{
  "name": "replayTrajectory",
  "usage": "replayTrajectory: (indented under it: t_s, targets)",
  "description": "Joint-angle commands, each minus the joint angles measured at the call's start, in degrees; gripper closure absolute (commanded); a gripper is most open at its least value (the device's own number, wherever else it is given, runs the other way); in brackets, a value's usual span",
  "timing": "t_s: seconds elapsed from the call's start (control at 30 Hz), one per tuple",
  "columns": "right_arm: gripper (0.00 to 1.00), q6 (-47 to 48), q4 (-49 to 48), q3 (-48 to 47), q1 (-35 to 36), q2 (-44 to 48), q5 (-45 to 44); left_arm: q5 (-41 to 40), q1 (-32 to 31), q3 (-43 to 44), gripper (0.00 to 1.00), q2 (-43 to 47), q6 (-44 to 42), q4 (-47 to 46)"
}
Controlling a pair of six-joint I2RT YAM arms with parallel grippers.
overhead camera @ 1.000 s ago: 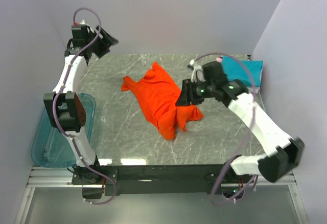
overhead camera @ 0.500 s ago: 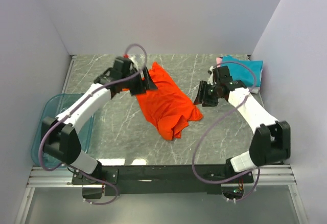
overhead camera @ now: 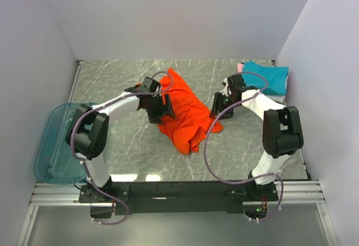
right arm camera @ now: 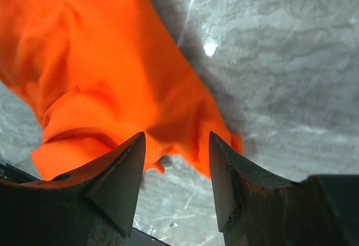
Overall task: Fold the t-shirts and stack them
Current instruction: Flatten the tshirt out
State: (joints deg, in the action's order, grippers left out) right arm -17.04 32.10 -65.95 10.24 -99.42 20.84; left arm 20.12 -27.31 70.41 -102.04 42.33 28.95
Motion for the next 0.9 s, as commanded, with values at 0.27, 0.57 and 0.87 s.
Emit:
replayTrajectory:
  t_s: [0.27, 0.57, 0.87]
  targets:
    - [0.53, 1.39, -2.04, -3.39, 0.13, -6.4, 2.27, -6.14, 0.41, 5.78, 0.21, -8.78, 0.39, -2.32]
    - [0.91, 1.04, 0.51, -0.67, 6.36, -5.09, 2.98, -11.41, 3.75, 11.49, 0.21, -14.4, -5.67, 0.58]
    - [0.95, -2.56, 2.18, 1.09, 17.52, -1.31, 7.89, -19.15, 5.34, 24.77, 0.2, -22.68, -13.23, 6.99]
